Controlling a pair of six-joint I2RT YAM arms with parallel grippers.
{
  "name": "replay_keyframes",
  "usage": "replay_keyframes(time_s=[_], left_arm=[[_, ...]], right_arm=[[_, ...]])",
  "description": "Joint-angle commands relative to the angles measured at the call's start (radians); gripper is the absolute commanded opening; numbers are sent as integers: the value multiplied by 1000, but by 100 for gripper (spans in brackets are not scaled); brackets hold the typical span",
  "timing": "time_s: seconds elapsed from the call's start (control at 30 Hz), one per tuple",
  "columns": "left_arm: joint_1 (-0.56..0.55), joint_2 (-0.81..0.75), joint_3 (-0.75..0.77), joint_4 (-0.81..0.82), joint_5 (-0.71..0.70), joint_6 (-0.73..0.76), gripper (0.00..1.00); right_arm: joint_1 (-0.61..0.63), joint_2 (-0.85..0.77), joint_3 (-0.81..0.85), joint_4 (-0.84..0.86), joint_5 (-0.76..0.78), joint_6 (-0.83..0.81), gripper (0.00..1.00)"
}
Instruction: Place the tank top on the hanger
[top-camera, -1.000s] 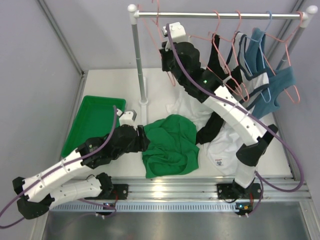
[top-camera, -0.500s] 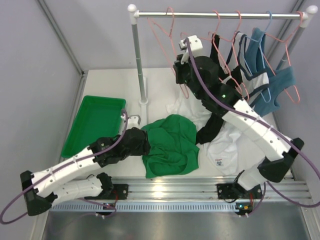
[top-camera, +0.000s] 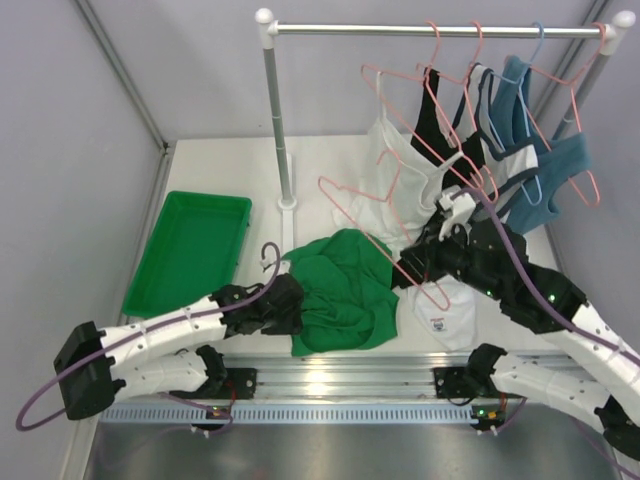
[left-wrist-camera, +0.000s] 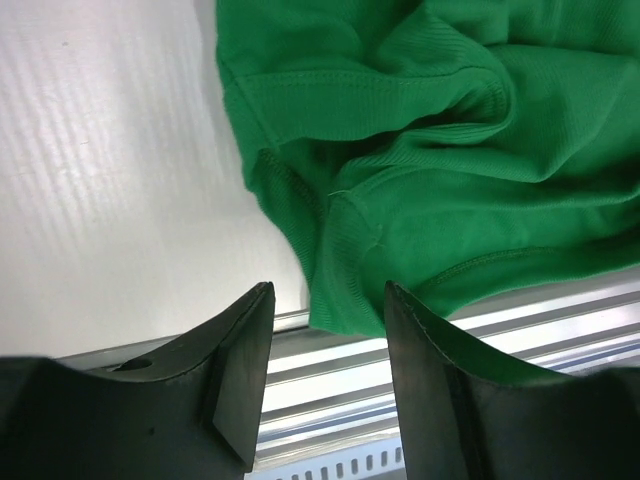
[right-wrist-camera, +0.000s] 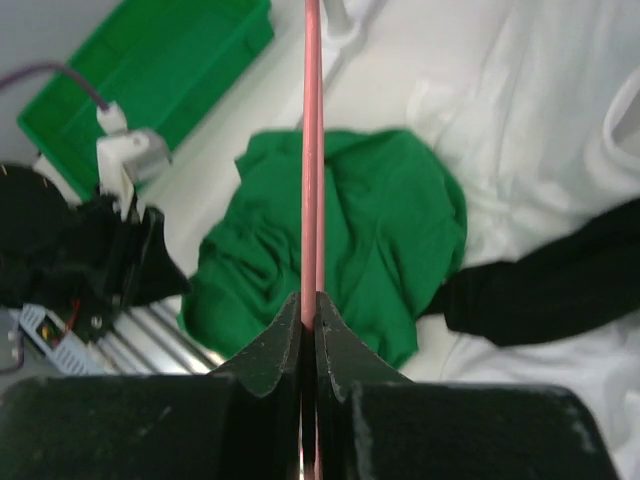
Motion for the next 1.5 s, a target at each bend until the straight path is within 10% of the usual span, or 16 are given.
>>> replay_keyframes(time_s=[0.0,0.43,0.73,1.47], left_arm=[[-6,32,-1,129,39,-2,53],[-11,112,-4,128,13,7,39],[-11,104,9,101,-1,21,1],[-16,66,150,-7,-6,72,0]], right_arm=[[-4,-121,-64,-152,-92,90,0],[-4,-226,-75,-414,-325,118,0],[-4,-224,-112,-496,-495,95,0],[-3,-236,-374,-146,-624,164,0]])
